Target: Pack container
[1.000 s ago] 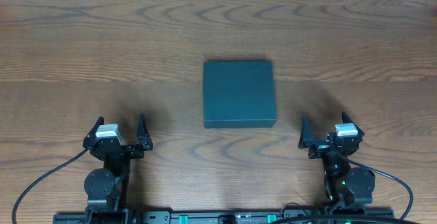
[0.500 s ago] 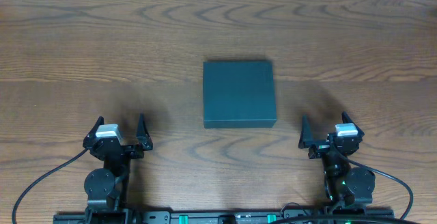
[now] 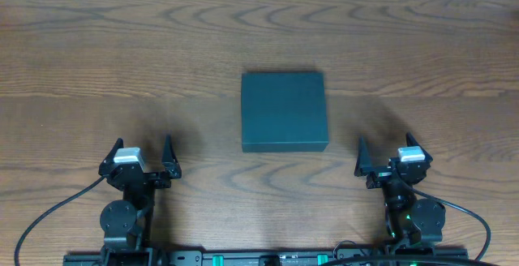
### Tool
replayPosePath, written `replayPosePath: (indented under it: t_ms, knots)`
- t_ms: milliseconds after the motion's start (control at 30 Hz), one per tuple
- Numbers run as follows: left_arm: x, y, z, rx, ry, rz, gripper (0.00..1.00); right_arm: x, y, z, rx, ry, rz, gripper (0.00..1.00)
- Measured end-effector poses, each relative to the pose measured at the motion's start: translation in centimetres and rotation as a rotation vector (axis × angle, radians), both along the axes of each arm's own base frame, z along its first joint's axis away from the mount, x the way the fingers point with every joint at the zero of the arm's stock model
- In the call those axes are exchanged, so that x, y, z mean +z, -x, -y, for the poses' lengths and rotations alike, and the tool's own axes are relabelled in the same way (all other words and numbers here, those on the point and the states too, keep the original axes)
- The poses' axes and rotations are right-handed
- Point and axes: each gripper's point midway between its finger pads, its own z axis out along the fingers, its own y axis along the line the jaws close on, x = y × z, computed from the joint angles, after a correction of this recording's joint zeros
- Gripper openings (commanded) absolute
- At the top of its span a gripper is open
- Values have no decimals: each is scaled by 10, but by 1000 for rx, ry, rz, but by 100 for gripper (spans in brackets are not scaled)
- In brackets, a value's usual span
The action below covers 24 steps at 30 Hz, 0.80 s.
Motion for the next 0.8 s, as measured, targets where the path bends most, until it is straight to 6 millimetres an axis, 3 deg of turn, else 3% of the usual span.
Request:
replayPosePath:
  t_ms: [800]
  knots:
    - [0,0,0,0,0,0,99,0,0,0,0,0,0,98]
